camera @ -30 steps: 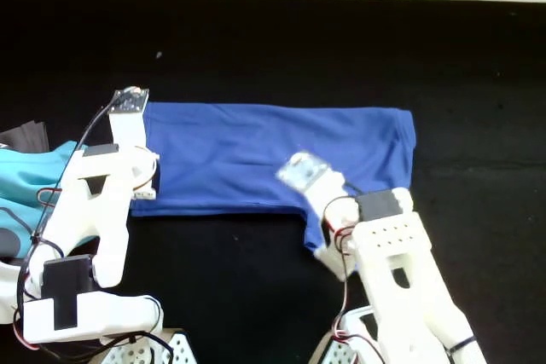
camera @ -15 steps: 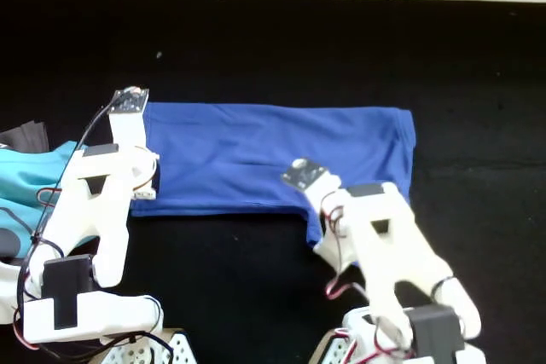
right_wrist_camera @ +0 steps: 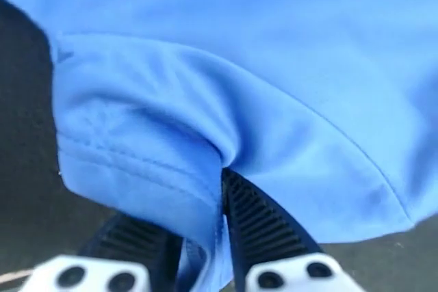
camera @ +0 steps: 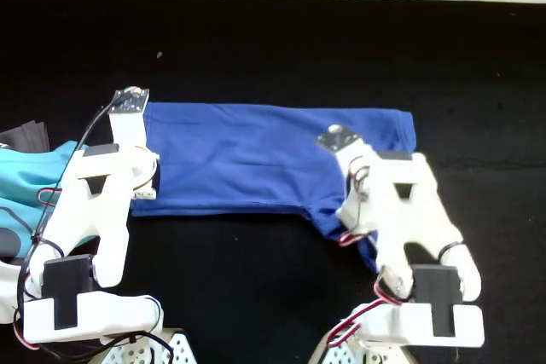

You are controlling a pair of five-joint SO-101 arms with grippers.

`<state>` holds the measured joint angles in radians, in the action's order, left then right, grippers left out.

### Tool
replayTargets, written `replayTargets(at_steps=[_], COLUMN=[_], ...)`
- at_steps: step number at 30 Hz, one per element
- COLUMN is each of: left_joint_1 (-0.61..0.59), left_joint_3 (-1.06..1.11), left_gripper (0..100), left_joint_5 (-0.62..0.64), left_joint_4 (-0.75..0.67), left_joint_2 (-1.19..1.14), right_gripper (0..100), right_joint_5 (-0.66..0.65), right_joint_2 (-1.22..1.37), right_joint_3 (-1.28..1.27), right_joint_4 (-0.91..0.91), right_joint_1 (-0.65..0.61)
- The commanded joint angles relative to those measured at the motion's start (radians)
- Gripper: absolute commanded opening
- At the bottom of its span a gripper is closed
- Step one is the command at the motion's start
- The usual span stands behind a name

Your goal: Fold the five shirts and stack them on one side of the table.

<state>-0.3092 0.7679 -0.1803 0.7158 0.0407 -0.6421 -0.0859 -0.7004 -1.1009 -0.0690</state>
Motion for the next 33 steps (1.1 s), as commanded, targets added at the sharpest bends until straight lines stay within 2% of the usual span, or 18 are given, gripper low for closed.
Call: replayTargets(at_steps=[1,9,15,20,24,26,33], left_joint_1=[0.004,0.004,0.004,0.004,0.004,0.004,0.004], left_joint_3=[-0.004,-0.004,-0.004,-0.004,-0.004,-0.004,-0.004], left_gripper=[1,1,1,1,1,1,1], left_joint_5=[-0.006,-0.006,-0.006,-0.006,-0.006,-0.006,-0.006], left_joint_4=[-0.023,-0.023,-0.023,-0.023,-0.023,-0.023,-0.023], left_joint_2=[-0.012,-0.012,-0.012,-0.012,-0.012,-0.012,-0.012], right_gripper=[0.5,0.5,3.6,17.3,17.3,17.3,17.3], right_joint_5=[-0.014,-0.009,-0.006,0.121,0.315,0.370,0.379], right_joint_2=[0.005,0.035,0.289,0.490,0.599,0.621,0.559], right_joint_3=[0.186,0.464,0.671,0.900,1.070,1.127,1.307], right_joint_4=[-0.099,-0.147,-0.142,-0.137,-0.137,-0.151,-0.354], right_joint_1=[0.059,0.042,0.024,0.042,0.070,0.077,0.087])
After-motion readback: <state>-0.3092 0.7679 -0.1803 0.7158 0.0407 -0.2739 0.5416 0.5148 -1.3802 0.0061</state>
